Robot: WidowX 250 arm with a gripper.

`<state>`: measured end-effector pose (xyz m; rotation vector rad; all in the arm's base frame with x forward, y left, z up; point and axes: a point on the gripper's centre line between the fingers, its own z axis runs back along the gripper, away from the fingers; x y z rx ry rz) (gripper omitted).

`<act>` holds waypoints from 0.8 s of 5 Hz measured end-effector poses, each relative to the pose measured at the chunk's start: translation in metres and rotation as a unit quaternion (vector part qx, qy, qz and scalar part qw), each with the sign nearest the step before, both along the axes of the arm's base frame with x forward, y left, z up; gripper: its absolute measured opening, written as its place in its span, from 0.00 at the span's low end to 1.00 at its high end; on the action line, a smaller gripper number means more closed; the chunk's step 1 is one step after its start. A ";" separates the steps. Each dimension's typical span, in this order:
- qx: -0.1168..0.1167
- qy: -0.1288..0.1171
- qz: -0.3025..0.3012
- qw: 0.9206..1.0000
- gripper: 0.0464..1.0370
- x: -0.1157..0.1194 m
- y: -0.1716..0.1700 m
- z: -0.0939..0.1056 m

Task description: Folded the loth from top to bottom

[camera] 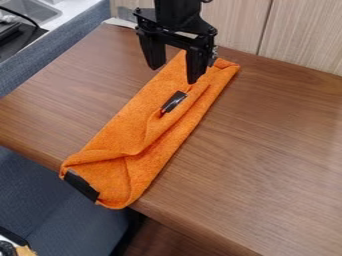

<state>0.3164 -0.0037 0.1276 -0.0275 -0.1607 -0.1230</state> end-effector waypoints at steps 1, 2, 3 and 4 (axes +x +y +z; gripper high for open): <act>0.000 0.014 0.004 1.000 0.96 0.000 0.000 -0.009; -0.001 -0.004 0.018 1.000 0.96 0.022 -0.005 -0.005; -0.012 -0.002 0.039 0.999 0.96 0.054 -0.009 -0.010; -0.021 -0.008 0.058 0.998 0.96 0.097 -0.009 -0.021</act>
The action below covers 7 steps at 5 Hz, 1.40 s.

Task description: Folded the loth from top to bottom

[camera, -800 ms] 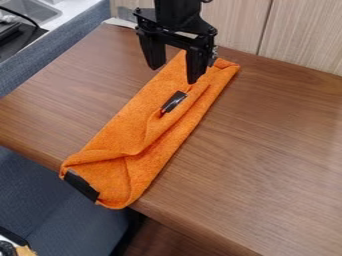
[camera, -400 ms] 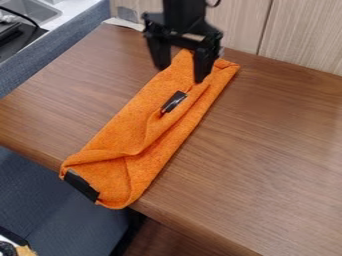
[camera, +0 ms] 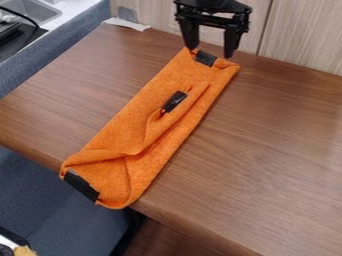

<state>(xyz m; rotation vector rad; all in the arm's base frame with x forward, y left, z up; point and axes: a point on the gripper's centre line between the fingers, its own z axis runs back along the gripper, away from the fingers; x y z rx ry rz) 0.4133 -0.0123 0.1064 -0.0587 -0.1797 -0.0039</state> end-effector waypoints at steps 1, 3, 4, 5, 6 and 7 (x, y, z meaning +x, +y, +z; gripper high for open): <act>-0.004 0.011 0.010 1.000 0.96 0.026 0.002 -0.013; 0.000 0.008 0.016 1.000 0.96 0.054 0.008 -0.041; 0.000 0.018 0.019 1.000 0.96 0.058 0.009 -0.060; 0.009 0.015 0.019 1.000 0.91 0.061 0.011 -0.063; 0.019 0.014 0.026 0.999 0.63 0.062 0.014 -0.063; 0.026 0.013 0.030 0.999 0.33 0.062 0.017 -0.063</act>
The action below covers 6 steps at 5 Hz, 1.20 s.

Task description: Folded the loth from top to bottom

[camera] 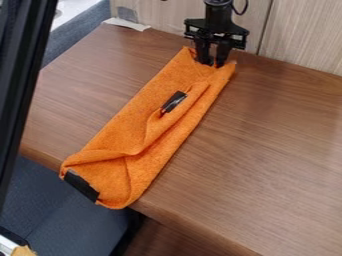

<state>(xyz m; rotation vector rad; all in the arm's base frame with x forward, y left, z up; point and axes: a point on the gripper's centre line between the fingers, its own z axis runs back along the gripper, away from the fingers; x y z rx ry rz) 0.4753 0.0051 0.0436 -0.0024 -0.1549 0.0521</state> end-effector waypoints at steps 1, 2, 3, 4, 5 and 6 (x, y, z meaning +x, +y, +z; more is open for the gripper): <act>-0.001 0.000 0.002 1.000 0.15 -0.001 0.000 -0.001; 0.000 0.005 0.001 1.000 0.04 -0.004 0.000 -0.002; -0.001 0.005 -0.001 1.000 0.01 -0.004 0.000 -0.001; -0.017 0.004 0.003 1.000 0.01 -0.002 0.001 0.004; -0.037 -0.008 0.011 0.999 0.01 -0.001 0.001 0.016; -0.035 -0.056 0.005 0.998 0.01 -0.009 0.002 0.057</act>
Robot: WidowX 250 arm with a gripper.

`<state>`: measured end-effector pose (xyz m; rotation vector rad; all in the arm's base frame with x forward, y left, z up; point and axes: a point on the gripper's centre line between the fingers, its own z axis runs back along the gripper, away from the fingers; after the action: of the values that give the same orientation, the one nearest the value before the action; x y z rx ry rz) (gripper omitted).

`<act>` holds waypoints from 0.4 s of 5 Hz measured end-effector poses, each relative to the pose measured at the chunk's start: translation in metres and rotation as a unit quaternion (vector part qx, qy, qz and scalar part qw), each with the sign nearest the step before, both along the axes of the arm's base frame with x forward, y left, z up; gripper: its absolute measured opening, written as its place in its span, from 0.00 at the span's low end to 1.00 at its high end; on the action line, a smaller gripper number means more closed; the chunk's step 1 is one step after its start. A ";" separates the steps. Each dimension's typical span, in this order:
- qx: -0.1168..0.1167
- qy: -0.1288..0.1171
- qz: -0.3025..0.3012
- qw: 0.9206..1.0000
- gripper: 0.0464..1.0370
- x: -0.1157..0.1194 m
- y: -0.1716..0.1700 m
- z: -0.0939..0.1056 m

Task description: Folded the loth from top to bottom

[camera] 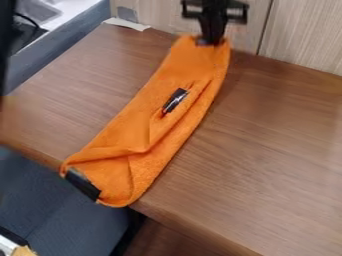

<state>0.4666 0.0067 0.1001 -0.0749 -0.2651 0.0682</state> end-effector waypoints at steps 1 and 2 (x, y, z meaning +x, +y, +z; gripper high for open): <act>0.000 -0.012 -0.013 1.000 0.01 -0.024 -0.006 0.014; 0.006 -0.028 -0.037 0.999 0.01 -0.051 -0.016 0.026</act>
<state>0.4153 -0.0090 0.1262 -0.0745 -0.3181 -0.0094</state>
